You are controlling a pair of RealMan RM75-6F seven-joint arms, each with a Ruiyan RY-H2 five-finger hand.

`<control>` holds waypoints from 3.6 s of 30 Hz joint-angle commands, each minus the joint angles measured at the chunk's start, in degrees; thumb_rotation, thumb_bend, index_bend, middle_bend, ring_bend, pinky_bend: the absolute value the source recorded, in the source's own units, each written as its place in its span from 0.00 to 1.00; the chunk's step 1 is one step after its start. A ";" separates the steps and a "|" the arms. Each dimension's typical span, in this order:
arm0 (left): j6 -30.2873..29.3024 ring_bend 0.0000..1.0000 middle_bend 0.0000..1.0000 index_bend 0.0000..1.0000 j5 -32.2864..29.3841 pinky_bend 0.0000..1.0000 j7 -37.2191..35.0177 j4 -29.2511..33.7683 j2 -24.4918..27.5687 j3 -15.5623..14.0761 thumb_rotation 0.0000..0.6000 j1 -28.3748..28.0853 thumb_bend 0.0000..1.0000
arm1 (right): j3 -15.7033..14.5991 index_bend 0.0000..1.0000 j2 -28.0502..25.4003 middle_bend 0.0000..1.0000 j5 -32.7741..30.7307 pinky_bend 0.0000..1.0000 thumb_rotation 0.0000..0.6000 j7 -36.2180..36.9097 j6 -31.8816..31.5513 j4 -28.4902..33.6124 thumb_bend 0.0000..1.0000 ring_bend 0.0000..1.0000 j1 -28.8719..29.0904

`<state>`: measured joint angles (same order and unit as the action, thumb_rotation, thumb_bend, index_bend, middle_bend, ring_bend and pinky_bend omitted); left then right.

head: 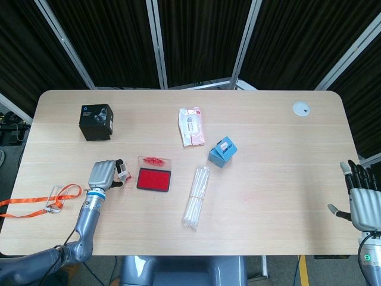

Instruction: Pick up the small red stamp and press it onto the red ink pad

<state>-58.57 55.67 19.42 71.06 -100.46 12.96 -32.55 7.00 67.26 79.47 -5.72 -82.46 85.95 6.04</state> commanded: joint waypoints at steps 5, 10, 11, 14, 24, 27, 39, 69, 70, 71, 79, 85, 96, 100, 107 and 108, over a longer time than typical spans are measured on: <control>-0.89 0.89 0.56 0.55 1.79 0.88 -0.43 1.11 1.04 -0.12 1.00 -0.20 0.37 | 0.06 0.00 -0.12 0.00 -0.26 0.00 1.00 0.06 0.17 0.15 0.00 0.00 0.03; -0.29 0.90 0.57 0.56 5.68 0.88 -3.36 5.87 4.89 -0.33 1.00 -0.59 0.37 | 0.09 0.00 -0.20 0.00 -0.33 0.00 1.00 0.08 0.18 0.24 0.00 0.00 0.04; 0.18 0.90 0.58 0.56 6.89 0.88 -4.62 7.21 6.13 -0.44 1.00 -0.72 0.37 | 0.11 0.00 -0.23 0.00 -0.37 0.00 1.00 0.04 0.16 0.27 0.00 0.00 0.03; 1.59 0.90 0.58 0.56 10.12 0.88 -7.66 9.90 8.93 -0.82 1.00 -1.33 0.37 | 0.18 0.00 -0.25 0.00 -0.54 0.00 1.00 0.00 0.21 0.32 0.00 0.00 0.06; 7.64 0.90 0.58 0.57 17.59 0.88 -15.04 8.92 11.48 -3.05 1.00 -5.07 0.37 | 0.64 0.00 0.33 0.00 -1.97 0.00 1.00 -1.23 0.88 -0.31 0.00 0.00 0.38; 9.62 0.91 0.59 0.58 17.99 0.88 -17.50 6.93 10.68 -3.28 1.00 -6.15 0.38 | 0.81 0.00 0.50 0.00 -2.43 0.00 1.00 -1.44 1.12 -0.62 0.00 0.00 0.49; 10.06 0.91 0.60 0.59 19.84 0.88 -21.23 -2.24 5.17 -4.12 1.00 -8.14 0.38 | 1.27 0.00 1.08 0.00 -3.92 0.00 1.00 -1.95 2.38 -2.10 0.00 0.00 1.06; 10.04 0.91 0.60 0.60 21.15 0.88 -25.22 -12.04 -1.67 -6.65 1.00 -8.41 0.38 | 1.37 0.00 1.00 0.00 -4.44 0.00 1.00 -0.95 2.90 -2.78 0.00 0.00 1.24; 9.94 0.91 0.60 0.60 21.23 0.88 -25.36 -12.02 -1.70 -6.68 1.00 -8.38 0.38 | 1.36 0.00 0.99 0.00 -4.44 0.00 1.00 -0.92 2.90 -2.77 0.00 0.00 1.23; 9.84 0.91 0.61 0.60 21.30 0.88 -25.44 -12.00 -1.69 -6.69 1.00 -8.35 0.38 | 1.37 0.00 0.97 0.00 -4.45 0.00 1.00 -0.89 2.88 -2.75 0.00 0.00 1.22; 8.17 0.91 0.60 0.60 21.66 0.88 -26.23 -10.32 -0.36 -6.11 1.00 -7.97 0.38 | 1.32 0.00 0.80 0.00 -4.32 0.00 1.00 -0.65 2.77 -2.54 0.00 0.00 1.17; 5.48 0.91 0.60 0.60 22.11 0.88 -27.20 -6.42 3.01 -4.80 1.00 -7.43 0.38 | 1.19 0.00 0.78 0.00 -4.09 0.00 1.00 -0.71 2.63 -2.35 0.00 0.00 1.13; 5.25 0.91 0.60 0.59 20.74 0.88 -28.06 -3.79 8.25 -5.81 1.00 -5.00 0.38 | 0.94 0.00 0.50 0.00 -3.56 0.00 1.00 -0.85 2.21 -1.51 0.00 0.00 0.96; 5.34 0.90 0.58 0.58 20.91 0.88 -29.51 -5.42 8.31 -6.91 1.00 -3.97 0.38 | 0.88 0.00 0.47 0.00 -3.47 0.00 1.00 -0.93 2.19 -1.31 0.00 0.00 0.96; 5.95 0.90 0.55 0.57 20.95 0.88 -31.01 -9.25 6.93 -8.19 1.00 -2.85 0.38 | 0.79 0.00 0.40 0.00 -3.29 0.00 1.00 -0.93 2.04 -1.10 0.00 0.00 0.91; 6.01 0.90 0.55 0.57 20.99 0.88 -31.12 -9.68 6.67 -8.27 1.00 -2.79 0.38 | 0.80 0.00 0.38 0.00 -3.28 0.00 1.00 -0.91 2.04 -1.07 0.00 0.00 0.91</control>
<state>-52.74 76.63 -11.45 61.84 -93.43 4.91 -35.52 7.80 67.64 76.18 -6.63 -80.41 84.87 6.95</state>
